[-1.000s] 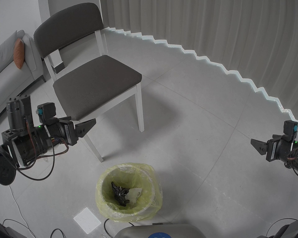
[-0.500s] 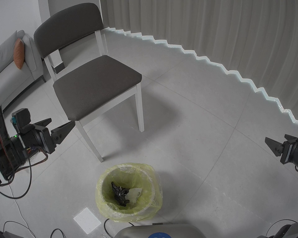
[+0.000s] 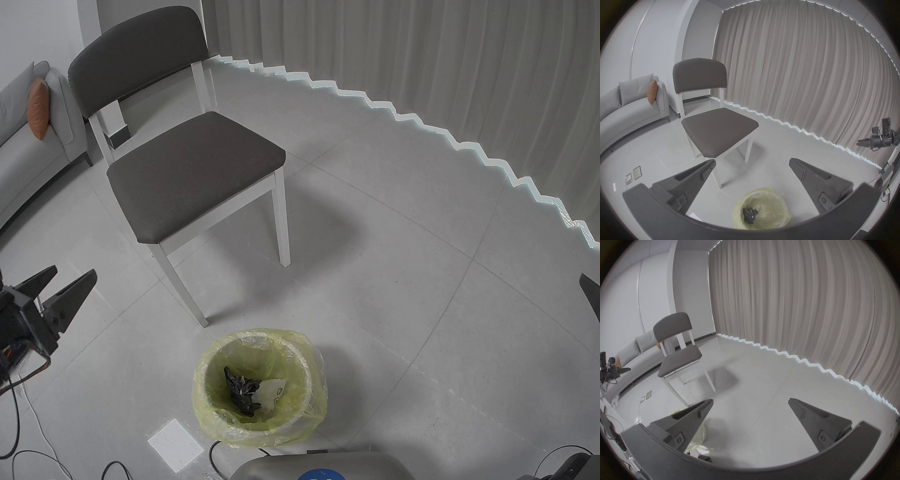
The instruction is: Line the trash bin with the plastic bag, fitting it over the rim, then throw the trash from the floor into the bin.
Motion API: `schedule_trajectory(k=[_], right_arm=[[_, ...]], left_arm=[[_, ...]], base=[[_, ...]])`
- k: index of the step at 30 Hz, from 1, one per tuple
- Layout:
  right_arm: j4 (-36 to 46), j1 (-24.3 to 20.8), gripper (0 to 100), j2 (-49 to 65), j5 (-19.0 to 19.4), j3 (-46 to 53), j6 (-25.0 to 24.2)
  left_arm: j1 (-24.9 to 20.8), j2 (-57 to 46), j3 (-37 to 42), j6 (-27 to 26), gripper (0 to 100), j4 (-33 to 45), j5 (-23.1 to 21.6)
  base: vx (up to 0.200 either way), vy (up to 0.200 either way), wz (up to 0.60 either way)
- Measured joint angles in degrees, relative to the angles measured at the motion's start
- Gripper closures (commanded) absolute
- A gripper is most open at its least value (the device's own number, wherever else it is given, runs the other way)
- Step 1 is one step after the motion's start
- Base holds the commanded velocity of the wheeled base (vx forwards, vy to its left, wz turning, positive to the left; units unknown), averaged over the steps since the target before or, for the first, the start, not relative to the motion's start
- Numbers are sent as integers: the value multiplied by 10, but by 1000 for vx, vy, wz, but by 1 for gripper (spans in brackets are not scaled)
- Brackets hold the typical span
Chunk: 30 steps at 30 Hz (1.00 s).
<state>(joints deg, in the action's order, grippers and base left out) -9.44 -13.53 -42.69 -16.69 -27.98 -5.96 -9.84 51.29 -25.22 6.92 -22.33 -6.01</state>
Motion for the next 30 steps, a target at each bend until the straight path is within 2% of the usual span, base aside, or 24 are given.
schedule_trajectory(k=[7,17,25,30], right_arm=[[115,12,0,115,4,0,0],[225,60,0,256,20,-14,-13],[249,99,0,319,52,-18,-33],[284,118,0,360,94,-19,-35]], left_arm=[[28,-96,7,11,0,57,-4],[68,-202,31,37,0,71,-9],[82,-276,69,57,0,73,-18],[87,-312,95,58,0,72,-19]], base=[[0,0,0],[0,0,0],[0,0,0],[0,0,0]])
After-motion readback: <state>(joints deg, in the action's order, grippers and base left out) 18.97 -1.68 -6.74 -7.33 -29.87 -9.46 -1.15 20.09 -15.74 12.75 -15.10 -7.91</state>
